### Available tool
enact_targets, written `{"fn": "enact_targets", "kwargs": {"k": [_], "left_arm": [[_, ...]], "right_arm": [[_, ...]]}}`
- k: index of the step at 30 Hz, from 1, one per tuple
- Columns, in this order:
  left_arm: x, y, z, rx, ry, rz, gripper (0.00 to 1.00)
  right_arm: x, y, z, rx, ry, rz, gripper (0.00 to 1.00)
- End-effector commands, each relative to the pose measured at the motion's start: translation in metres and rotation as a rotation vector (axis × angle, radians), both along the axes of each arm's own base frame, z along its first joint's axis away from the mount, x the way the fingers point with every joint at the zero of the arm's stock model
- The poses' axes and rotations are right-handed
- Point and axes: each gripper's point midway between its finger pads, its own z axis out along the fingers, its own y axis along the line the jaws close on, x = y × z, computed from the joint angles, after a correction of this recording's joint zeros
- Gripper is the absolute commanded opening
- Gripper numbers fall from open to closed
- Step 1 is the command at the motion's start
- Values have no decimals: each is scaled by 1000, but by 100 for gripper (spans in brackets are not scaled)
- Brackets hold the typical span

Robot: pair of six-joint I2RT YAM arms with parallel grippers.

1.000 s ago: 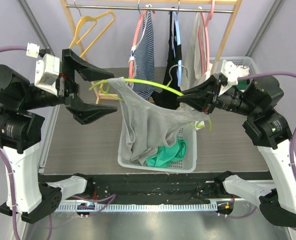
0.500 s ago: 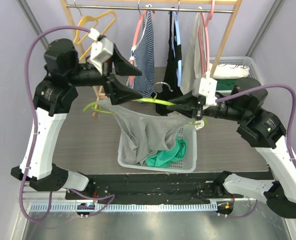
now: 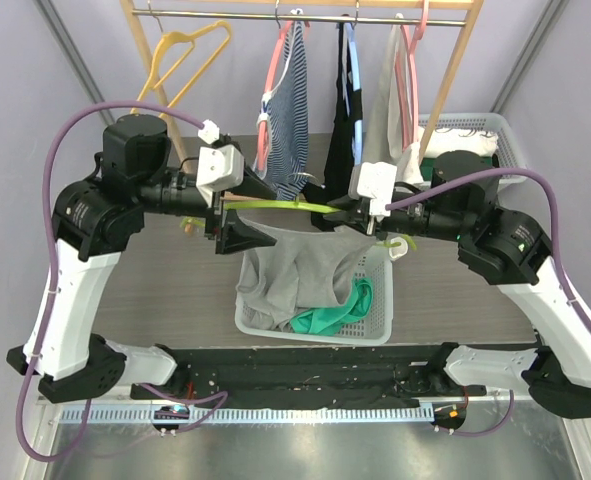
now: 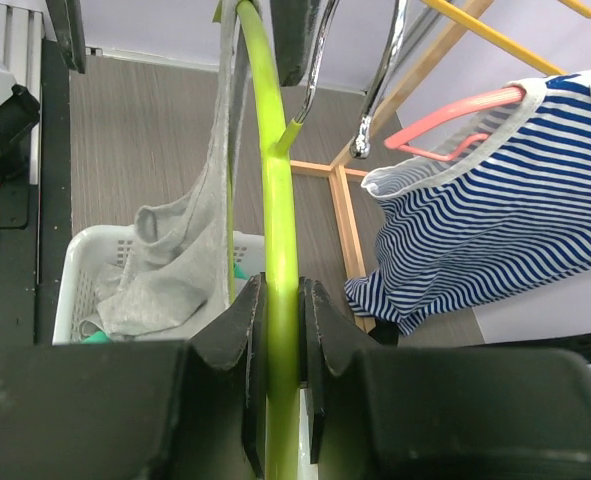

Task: Remove the tank top from the hanger
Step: Pick up the hanger from the clothesline.

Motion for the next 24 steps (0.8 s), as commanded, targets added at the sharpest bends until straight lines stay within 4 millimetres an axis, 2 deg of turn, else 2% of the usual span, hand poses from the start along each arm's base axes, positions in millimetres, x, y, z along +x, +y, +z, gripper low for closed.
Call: {"fn": "enact_targets", "kwargs": {"k": [1,5,9,14,15,17,18,21,22,24], "left_arm": [[8,3,-15,58,-51,32,75],[29,-4,-19,79,-72,77,66],[42,-12,-9,43,-112,111,60],[37,-16,-15,70,-103,84,51],[33,-16,-23,95,-79,67,43],[27,-17,-31,123,-70,40,35],[24,-16,-37,150,-69,28,27],[20,-16,-39,169,-93,26,11],[19,-14,-36,163,-103,30,9],[22,-16,-33,154,-123,48,6]], "right_arm": [[-6,-5,45,93,-115,0,1],[-7,0,40,83,-99,14,1],[-6,3,32,68,-82,14,1],[-2,6,31,68,-84,6,1],[-2,6,32,69,-89,6,1],[2,9,34,69,-91,-3,1],[3,8,36,75,-95,-8,1],[11,8,40,93,-102,-50,1],[14,8,36,101,-86,-68,1],[21,5,43,141,-97,-116,3]]}}
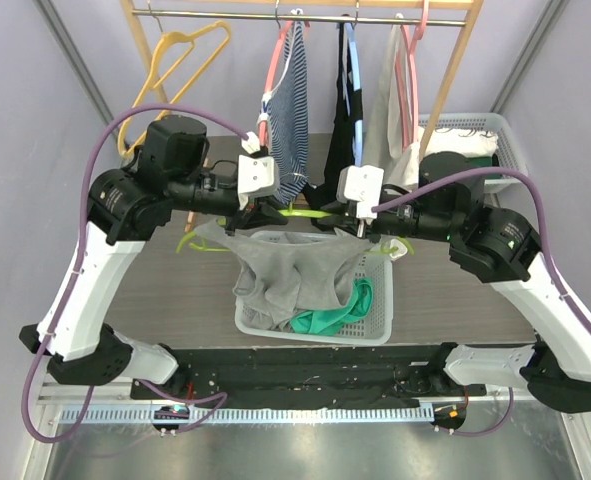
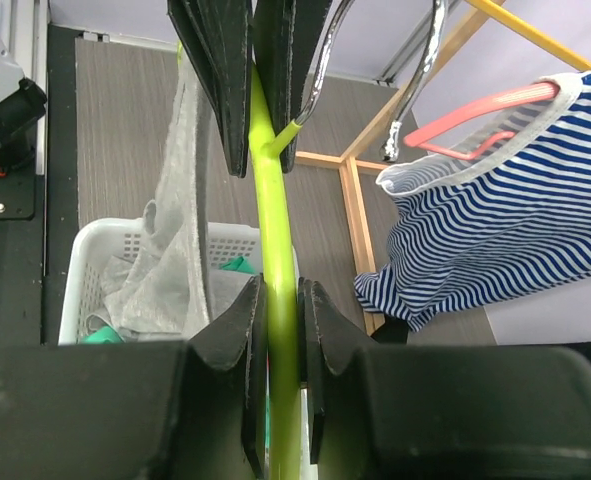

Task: Remove the tank top from the hanger
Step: Pick up the hanger from the clothesline.

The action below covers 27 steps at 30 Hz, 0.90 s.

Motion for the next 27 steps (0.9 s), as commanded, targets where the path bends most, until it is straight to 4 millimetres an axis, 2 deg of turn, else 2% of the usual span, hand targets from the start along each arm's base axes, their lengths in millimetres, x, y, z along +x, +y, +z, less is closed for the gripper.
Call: {"fn": "enact_targets", "kwargs": {"k": [1,3,4,6,8,9,10,11,12,13,14,15,18,19,22,24,27], "left_arm": [[-2,1,10,-9,-59,15,5],[7,0,15,-21,-95,51,0],[11,1,17,-23,-111,70,0],[20,1,26,-47,-154,105,0],[32,2,36,-63,-194,167,0],[36,3,39,-64,-206,186,0],[39,6,48,-77,-232,208,0],[41,6,50,-77,-243,213,0],[43,5,50,-76,-247,216,0],[43,6,54,-84,-254,218,0],[41,5,53,-80,-249,210,0],[41,4,52,-78,-245,203,0],[35,3,54,-88,-227,180,0],[33,3,55,-92,-224,177,0],[28,3,57,-103,-212,163,0],[26,3,59,-108,-211,159,0],[24,5,60,-112,-217,160,0]], "right_arm": [[22,-2,47,179,-103,-128,7],[27,-5,56,247,-94,-175,18],[27,-10,55,268,-86,-195,24],[31,-19,66,357,-65,-264,36],[26,-37,77,458,-35,-324,38],[31,-53,81,504,-21,-406,41],[30,-60,77,530,2,-432,43],[18,-76,89,599,1,-441,46],[12,-82,89,645,44,-441,52],[10,-80,76,642,77,-437,53],[-1,-91,80,686,96,-427,56],[0,-88,64,685,147,-436,59],[-6,-92,45,715,228,-449,63],[-1,-87,28,711,275,-467,64],[10,-74,6,704,354,-493,64],[19,-62,-4,693,394,-500,64],[24,-51,-5,709,433,-492,64]]}}
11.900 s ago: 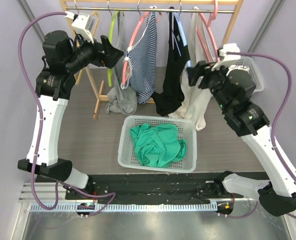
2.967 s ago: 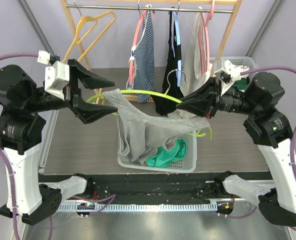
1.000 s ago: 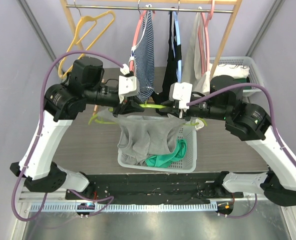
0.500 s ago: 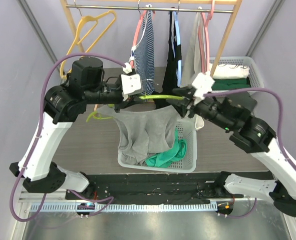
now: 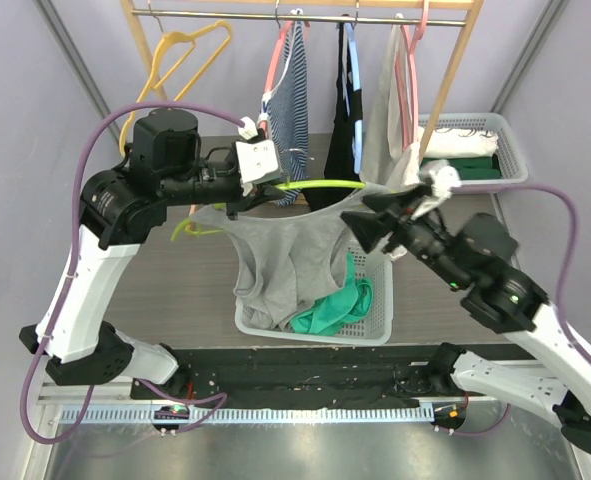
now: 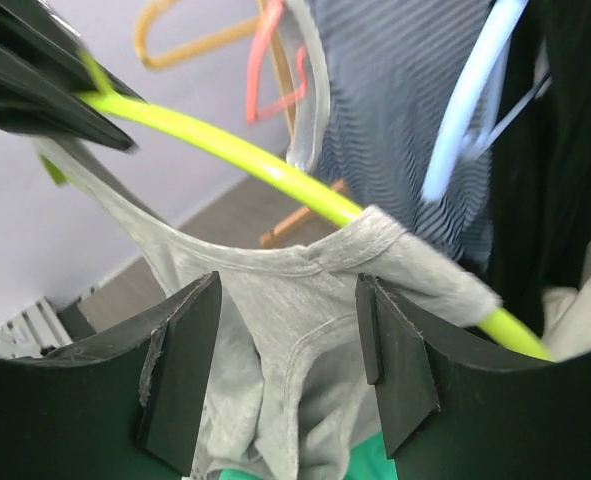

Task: Remove the tank top from the hanger
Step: Pick up the hanger from the clothesline, then remove the tank top from the hanger.

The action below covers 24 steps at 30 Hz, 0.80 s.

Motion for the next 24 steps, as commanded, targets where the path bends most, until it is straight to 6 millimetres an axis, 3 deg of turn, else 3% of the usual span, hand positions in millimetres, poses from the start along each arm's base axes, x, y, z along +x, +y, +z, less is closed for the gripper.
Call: {"fn": "enact_targets", "kwargs": {"k": [1,10,17,24], "left_arm": [[-9,0,31,-80,-71,-25,0],[-9,0,29,-73,-76,-29,0],[-9,1,27,-66,-78,-32,0],[-11,2,26,-62,-72,-38,0]], "right_arm": [[18,24,-10,72,100,4,64],[21,28,-28,129,188,-7,64],[20,16,-45,162,222,-50,64],[19,8,-44,175,211,-76,64]]}}
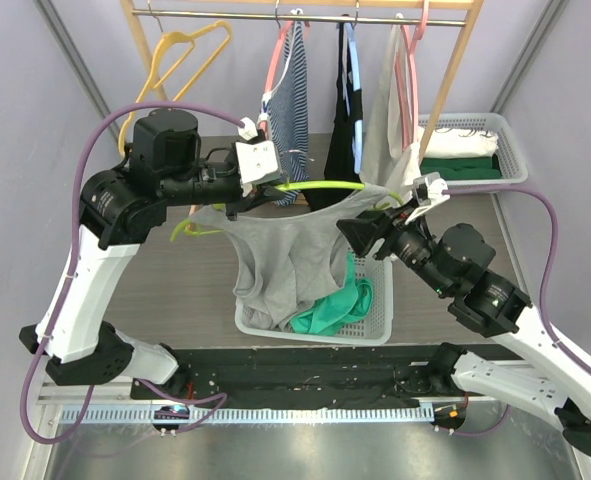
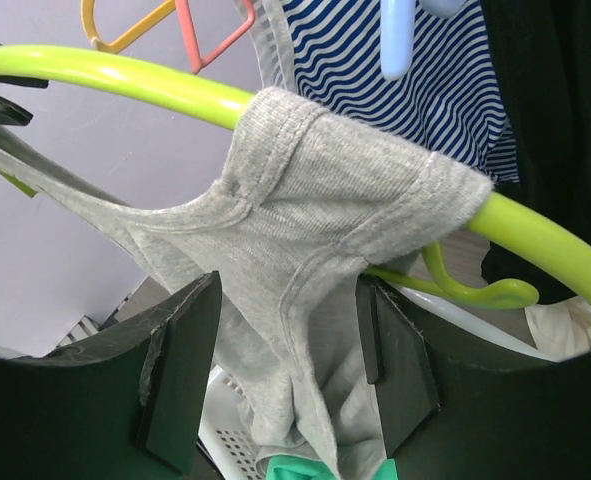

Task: Remove the tank top from the hanger

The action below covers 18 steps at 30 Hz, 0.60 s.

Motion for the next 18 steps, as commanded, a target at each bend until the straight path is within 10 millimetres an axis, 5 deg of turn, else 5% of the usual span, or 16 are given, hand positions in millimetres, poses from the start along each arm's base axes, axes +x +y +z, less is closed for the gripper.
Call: {"fn": "enact_targets", "kwargs": {"k": [1,11,18], "left_arm": [[-10,2,27,-66,-75,-35,0],[-14,0,18,-53,-53,-58,0],[-13,2,9,-30,-50,-55,0]], "right_arm": [[2,-10,23,68,-50,-46,64],[18,-1,44,90,-96,-77,54],[13,-4,63,132,-134,-69,8]]}}
